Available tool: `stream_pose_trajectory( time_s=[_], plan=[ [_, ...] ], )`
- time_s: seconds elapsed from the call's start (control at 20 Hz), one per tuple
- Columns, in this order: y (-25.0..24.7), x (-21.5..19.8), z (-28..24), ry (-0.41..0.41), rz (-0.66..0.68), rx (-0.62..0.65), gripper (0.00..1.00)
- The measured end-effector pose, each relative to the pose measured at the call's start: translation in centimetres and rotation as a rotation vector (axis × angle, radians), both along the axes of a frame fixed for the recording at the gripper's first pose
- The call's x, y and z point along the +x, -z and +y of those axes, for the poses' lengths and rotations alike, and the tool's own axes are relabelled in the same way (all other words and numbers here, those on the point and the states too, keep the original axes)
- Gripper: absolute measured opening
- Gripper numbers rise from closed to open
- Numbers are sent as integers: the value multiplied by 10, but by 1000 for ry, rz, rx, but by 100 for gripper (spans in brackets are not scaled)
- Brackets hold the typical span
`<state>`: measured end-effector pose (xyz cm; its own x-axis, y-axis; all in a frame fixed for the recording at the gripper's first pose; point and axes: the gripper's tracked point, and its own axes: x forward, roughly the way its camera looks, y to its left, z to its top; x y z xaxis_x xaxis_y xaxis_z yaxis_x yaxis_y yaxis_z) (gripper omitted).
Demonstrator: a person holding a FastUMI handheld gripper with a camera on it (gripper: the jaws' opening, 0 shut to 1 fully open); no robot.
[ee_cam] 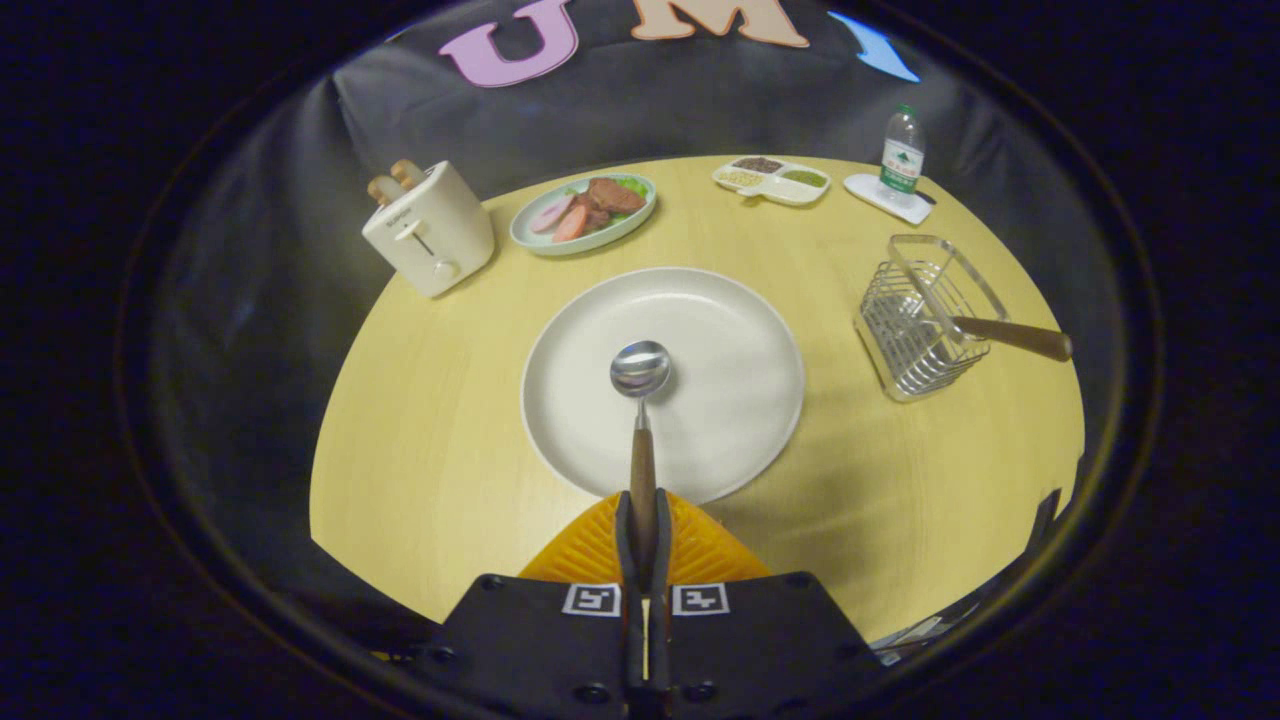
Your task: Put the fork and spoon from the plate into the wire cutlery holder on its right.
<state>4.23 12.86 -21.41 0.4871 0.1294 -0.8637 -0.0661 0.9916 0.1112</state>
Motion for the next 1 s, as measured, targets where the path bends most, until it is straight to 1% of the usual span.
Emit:
stream_pose_trajectory(
  time_s=[0.1, 0.2, 0.45, 0.7, 0.85, 1.0],
  plan=[
    [-4, -2, -3, -8, 2, 7, 5],
    [-13, 4, -15, 13, -4, 0, 5],
    [-62, 25, -57, 116, -103, 15, 5],
    [-103, 32, -113, 243, -177, 21, 5],
    [-114, 34, -145, 304, -185, 13, 5],
    [-110, 32, -165, 336, -159, 10, 5]
  ],
)
